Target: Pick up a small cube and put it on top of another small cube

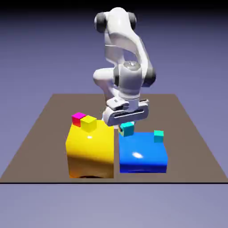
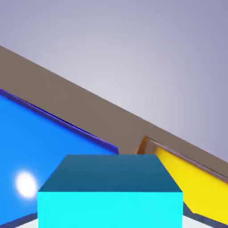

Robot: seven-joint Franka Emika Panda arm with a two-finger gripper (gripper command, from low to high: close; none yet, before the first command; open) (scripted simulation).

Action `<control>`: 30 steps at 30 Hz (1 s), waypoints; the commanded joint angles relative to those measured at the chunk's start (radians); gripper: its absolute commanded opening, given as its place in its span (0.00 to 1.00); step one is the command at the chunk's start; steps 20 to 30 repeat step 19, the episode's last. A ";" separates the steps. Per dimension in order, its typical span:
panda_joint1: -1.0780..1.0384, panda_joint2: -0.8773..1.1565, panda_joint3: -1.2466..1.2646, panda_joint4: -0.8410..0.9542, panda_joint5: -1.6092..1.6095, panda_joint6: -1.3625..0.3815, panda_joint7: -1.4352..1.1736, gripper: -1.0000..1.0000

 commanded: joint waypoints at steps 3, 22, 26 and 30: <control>-0.105 -0.109 -0.036 -0.019 0.011 -0.094 0.112 0.00; -0.208 -0.200 -0.049 -0.044 -0.005 -0.192 0.193 1.00; -0.208 -0.200 -0.049 -0.044 -0.005 -0.192 0.193 1.00; -0.208 -0.200 -0.049 -0.044 -0.005 -0.192 0.193 1.00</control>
